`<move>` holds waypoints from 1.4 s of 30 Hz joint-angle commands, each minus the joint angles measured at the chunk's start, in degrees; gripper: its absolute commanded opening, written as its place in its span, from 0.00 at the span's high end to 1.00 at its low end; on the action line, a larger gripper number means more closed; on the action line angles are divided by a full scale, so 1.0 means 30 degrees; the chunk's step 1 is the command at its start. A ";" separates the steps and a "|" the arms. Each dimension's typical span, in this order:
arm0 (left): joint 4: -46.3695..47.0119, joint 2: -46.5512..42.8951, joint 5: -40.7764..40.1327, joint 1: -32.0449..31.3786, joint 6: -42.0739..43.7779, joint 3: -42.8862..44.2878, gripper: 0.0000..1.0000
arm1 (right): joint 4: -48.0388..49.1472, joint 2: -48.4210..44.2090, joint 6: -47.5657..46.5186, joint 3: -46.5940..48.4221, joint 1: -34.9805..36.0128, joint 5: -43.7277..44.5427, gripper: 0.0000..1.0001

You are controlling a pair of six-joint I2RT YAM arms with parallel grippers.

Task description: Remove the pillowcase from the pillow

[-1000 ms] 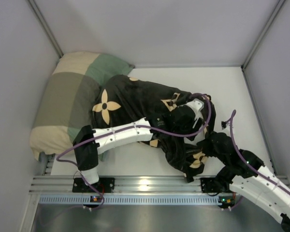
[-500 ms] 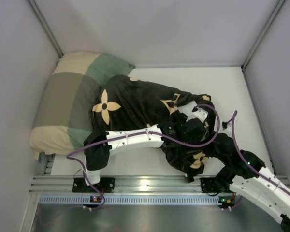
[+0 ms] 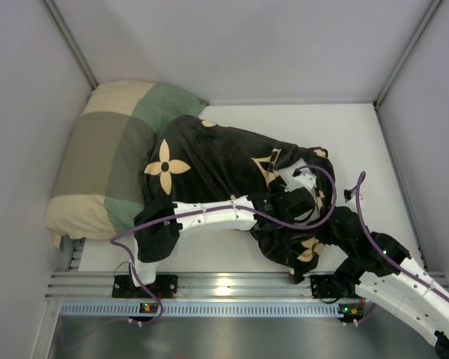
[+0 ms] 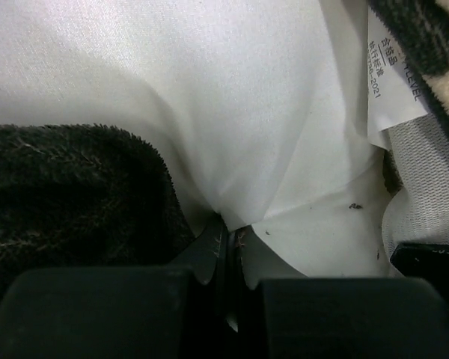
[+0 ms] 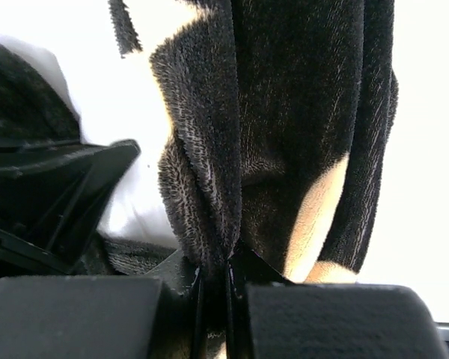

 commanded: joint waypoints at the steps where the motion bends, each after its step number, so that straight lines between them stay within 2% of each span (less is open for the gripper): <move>1: -0.0960 0.0098 -0.0471 0.0863 0.0226 0.0399 1.00 | -0.0569 0.0440 -0.0642 0.0717 0.0125 0.0314 1.00; 7: 0.0330 -0.1690 0.1255 0.3440 0.1193 0.2829 1.00 | 0.1567 0.1638 -0.1377 -0.0129 0.0125 -0.1853 1.00; 17: -0.1164 -0.2480 0.2808 0.6488 0.2073 0.8162 1.00 | 0.3062 0.1583 -0.0790 -0.2299 0.0183 -0.3054 1.00; 20: -0.1222 -0.2424 0.4009 0.7221 0.1898 0.9243 1.00 | 0.3969 0.2489 -0.1200 -0.2709 0.0213 -0.3958 1.00; 23: -0.1339 -0.1957 0.4420 0.7456 0.1722 1.0154 1.00 | 0.6341 0.4070 -0.1903 -0.3091 0.0767 -0.5132 1.00; 27: -0.1281 -0.1136 0.4889 0.7544 0.1137 1.0538 1.00 | 0.9210 0.6614 -0.2402 -0.2509 0.3337 -0.5312 1.00; 29: -0.1019 -0.0667 0.5153 0.7632 0.0756 1.0597 1.00 | 0.9247 0.7817 -0.1734 -0.2097 0.4570 -0.4349 1.00; 35: -0.0490 0.0153 0.6618 0.8423 -0.0271 1.0918 1.00 | 1.1384 1.0660 -0.1550 -0.2769 0.4929 -0.4550 1.00; 38: -0.0519 0.0301 0.6881 0.8715 -0.0242 1.0890 1.00 | 1.1298 1.0638 -0.1495 -0.2915 0.4959 -0.3967 1.00; 40: -0.0490 0.0127 0.7056 0.8833 -0.0125 1.0395 1.00 | 1.0976 0.9500 -0.1523 -0.3003 0.4959 -0.3382 0.99; 42: -0.0461 -0.0166 0.7291 0.8892 -0.0124 0.9721 1.00 | 1.0450 0.7772 -0.1407 -0.2917 0.4930 -0.2970 0.84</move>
